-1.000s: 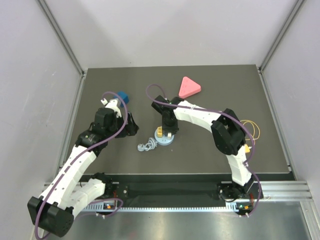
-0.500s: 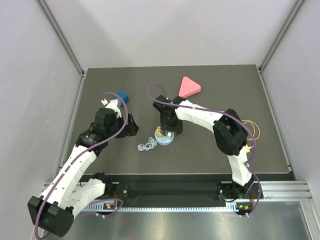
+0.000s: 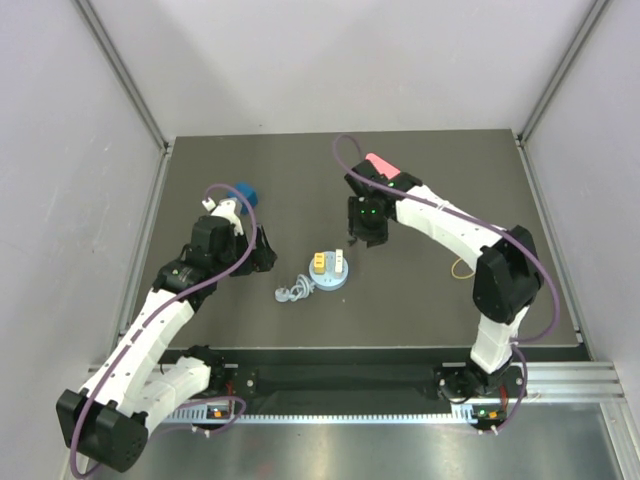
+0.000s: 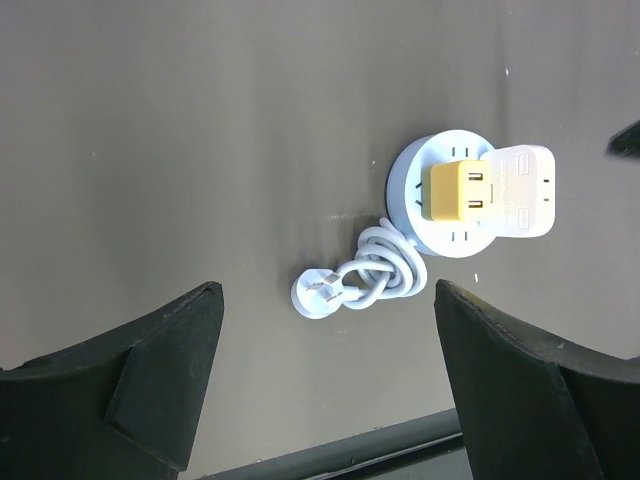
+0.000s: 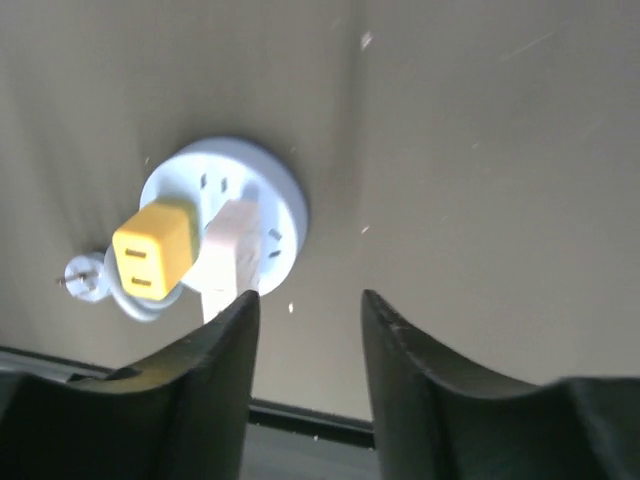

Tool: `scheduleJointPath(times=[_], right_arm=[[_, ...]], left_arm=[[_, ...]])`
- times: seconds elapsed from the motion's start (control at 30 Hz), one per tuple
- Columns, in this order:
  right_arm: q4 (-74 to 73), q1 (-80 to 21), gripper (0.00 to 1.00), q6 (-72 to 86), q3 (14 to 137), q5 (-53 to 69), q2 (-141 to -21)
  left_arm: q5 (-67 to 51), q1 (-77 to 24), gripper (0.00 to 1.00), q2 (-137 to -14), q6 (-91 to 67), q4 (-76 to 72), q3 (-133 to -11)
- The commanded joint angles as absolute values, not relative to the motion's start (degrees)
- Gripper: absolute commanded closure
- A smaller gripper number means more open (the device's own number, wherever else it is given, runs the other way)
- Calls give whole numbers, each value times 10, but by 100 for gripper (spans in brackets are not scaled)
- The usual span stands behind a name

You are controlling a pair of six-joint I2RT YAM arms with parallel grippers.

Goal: Insert the plug

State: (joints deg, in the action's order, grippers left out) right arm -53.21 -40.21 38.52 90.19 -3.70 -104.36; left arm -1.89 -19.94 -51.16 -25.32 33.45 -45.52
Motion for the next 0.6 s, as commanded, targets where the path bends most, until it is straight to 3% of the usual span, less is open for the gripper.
scheduleJointPath(times=[0.0,0.07,0.2,0.57], right_arm=[[-483,-360,57,348,875,-2,-1018],[-458,-339,65,327,874,24,-1025],[-433,-330,69,287,890,40,-1060],[-304,-326,71,243,851,96,-1143]], left_arm=[[-7,-201,10,-506,-249,310,-453],[-12,-201,10,-511,-251,305,-452],[-32,-201,10,-518,-258,299,-450],[-68,-200,12,-551,-312,301,-487]])
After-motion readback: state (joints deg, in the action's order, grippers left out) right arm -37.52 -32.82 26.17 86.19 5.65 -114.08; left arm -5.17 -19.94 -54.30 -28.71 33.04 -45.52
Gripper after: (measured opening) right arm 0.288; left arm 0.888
